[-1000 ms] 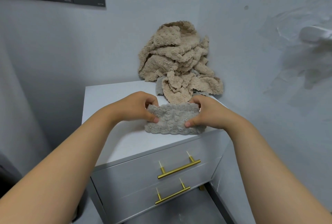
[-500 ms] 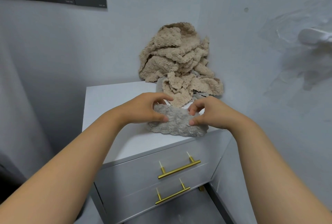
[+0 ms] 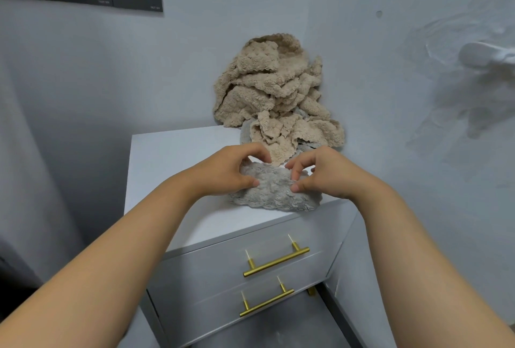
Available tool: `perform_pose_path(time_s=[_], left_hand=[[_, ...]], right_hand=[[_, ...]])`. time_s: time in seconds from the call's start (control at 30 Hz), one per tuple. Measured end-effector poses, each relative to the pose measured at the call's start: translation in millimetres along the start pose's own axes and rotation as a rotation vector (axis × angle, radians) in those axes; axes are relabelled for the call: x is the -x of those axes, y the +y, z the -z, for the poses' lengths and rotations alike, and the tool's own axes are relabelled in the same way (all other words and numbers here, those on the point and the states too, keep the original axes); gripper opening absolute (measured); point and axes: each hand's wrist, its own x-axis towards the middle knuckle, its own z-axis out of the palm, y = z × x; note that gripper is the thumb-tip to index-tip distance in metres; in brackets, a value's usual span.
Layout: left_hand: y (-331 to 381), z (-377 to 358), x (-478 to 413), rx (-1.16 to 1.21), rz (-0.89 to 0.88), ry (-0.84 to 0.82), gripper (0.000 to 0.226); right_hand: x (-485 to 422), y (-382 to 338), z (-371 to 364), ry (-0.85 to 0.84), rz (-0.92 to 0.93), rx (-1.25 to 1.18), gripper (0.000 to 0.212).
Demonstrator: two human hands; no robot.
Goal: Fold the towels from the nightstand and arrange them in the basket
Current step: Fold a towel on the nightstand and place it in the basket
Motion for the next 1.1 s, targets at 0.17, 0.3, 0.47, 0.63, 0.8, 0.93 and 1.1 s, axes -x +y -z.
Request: perform_pose_path(time_s=[0.17, 0.3, 0.47, 0.63, 0.8, 0.93, 1.1], left_hand=[[3, -5, -2, -0.020, 0.033, -0.009, 0.018], [3, -5, -2, 0.023, 0.031, 0.020, 0.011], [1, -3, 0, 0.052, 0.063, 0.030, 0.013], [0, -3, 0, 0.084, 0.112, 0.056, 0.013], [-7, -5, -2, 0.124, 0.202, 0.196, 0.021], [-12, -5, -3, 0.155, 0.251, 0.183, 0.019], [-14, -4, -1, 0.251, 0.243, 0.119, 0.012]], right_hand=[[-1, -4, -2, 0.018, 0.017, -0.016, 0.016], [-2, -1, -4, 0.067, 0.017, -0.064, 0.019], [-6, 1, -10, 0.111, 0.016, -0.085, 0.020], [-9, 6, -14, 0.127, 0.010, -0.090, 0.024], [-9, 7, -15, 0.128, -0.030, -0.144, 0.034], [-12, 8, -18, 0.105, -0.056, -0.199, 0.037], [-16, 13, -20, 0.086, -0.069, -0.321, 0.034]])
